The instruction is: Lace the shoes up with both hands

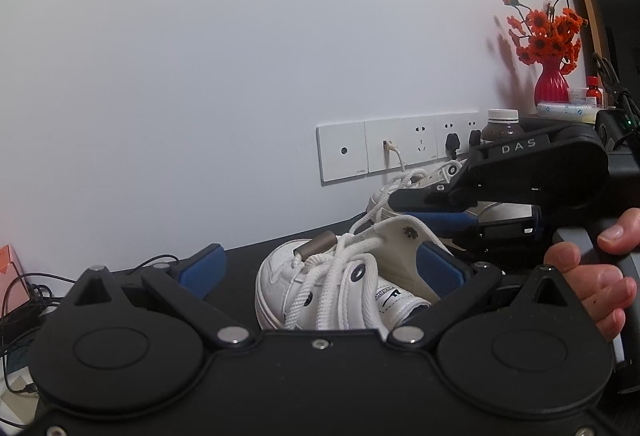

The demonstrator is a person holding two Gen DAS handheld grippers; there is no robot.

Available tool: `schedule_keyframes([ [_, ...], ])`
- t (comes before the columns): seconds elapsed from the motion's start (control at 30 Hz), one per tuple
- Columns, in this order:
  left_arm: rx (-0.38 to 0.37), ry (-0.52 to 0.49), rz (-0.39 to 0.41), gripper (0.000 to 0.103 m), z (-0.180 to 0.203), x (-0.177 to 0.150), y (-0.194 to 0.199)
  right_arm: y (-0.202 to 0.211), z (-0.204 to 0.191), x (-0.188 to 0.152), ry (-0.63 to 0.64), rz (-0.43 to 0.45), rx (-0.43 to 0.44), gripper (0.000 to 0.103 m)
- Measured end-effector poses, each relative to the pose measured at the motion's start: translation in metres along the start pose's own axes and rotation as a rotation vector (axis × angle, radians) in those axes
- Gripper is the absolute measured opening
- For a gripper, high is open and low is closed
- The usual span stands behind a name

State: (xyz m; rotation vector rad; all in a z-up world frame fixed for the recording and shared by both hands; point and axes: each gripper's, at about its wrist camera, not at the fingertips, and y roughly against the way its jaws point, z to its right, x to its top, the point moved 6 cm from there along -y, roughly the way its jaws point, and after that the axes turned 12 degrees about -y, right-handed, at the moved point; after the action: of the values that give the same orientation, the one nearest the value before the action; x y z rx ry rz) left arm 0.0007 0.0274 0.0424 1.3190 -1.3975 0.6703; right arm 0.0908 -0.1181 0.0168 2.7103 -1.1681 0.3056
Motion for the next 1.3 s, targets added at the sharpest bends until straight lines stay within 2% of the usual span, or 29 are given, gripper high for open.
schedule_keyframes([
  [0.1, 0.001, 0.0, 0.001, 0.103, 0.0, 0.0, -0.001, 0.002, 0.001, 0.002, -0.011, 0.011, -0.014, 0.018],
  [0.3, -0.005, 0.015, -0.004, 0.103, -0.001, -0.001, -0.003, -0.004, 0.003, -0.007, -0.026, -0.034, -0.023, 0.018],
  [0.43, -0.006, 0.019, -0.005, 0.103, 0.0, -0.002, -0.003, -0.01, 0.009, -0.006, -0.08, -0.041, -0.019, 0.018],
  [0.5, -0.01, 0.027, -0.009, 0.103, -0.001, -0.002, -0.004, -0.009, 0.009, -0.006, -0.081, -0.042, -0.018, 0.005],
  [0.53, -0.012, 0.03, -0.011, 0.103, -0.001, -0.003, -0.004, -0.006, 0.008, -0.007, -0.076, -0.039, -0.01, 0.004],
  [0.83, -0.015, 0.055, -0.027, 0.103, -0.001, -0.005, -0.005, 0.003, -0.004, -0.008, 0.032, 0.028, -0.017, 0.003],
  [1.07, -0.016, 0.06, -0.027, 0.103, -0.003, -0.007, -0.004, 0.01, -0.002, -0.002, 0.048, 0.1, -0.048, 0.003],
  [1.3, -0.007, 0.064, -0.029, 0.103, -0.005, -0.008, -0.004, 0.015, -0.008, 0.001, 0.123, 0.158, -0.063, 0.003],
])
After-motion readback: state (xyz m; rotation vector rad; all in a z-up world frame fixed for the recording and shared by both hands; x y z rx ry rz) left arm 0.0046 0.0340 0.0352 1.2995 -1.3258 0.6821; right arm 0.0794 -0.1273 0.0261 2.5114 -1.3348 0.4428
